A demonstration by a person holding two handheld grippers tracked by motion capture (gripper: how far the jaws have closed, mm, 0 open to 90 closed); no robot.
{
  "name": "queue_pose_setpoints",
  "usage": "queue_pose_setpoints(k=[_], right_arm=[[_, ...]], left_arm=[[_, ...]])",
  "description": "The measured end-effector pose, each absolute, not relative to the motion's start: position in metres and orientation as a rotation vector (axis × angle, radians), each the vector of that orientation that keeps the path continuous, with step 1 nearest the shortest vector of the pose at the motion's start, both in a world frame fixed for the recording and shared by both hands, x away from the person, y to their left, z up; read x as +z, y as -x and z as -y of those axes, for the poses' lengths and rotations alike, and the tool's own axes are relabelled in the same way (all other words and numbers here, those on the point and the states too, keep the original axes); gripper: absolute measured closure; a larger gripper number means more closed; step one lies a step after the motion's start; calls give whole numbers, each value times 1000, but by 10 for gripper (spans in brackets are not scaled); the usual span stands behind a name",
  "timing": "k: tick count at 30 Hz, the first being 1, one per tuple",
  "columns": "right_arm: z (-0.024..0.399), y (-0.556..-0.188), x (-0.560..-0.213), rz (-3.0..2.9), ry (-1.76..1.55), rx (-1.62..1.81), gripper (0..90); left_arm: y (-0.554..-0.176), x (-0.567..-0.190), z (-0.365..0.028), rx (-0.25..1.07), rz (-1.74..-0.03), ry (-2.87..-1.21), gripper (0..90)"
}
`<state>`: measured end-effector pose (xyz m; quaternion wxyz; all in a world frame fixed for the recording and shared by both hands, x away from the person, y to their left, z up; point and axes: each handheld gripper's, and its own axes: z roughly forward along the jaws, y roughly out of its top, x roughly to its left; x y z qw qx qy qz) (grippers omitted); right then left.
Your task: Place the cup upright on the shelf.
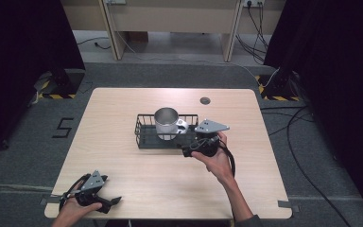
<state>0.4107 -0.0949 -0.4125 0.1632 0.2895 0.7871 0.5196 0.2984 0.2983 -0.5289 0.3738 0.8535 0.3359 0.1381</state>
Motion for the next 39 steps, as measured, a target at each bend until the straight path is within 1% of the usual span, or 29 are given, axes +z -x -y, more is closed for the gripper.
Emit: queue_pose_setpoints(k=[23,39], right_arm=[[106,-370,-454,-2263,-854,1432,158],[122,-353,-469,-2257,-922,1429,159]], left_arm=[[-297,-529,-299,356,-865,-2183,0],[-297,-529,-300,353,-859,-2188,0]])
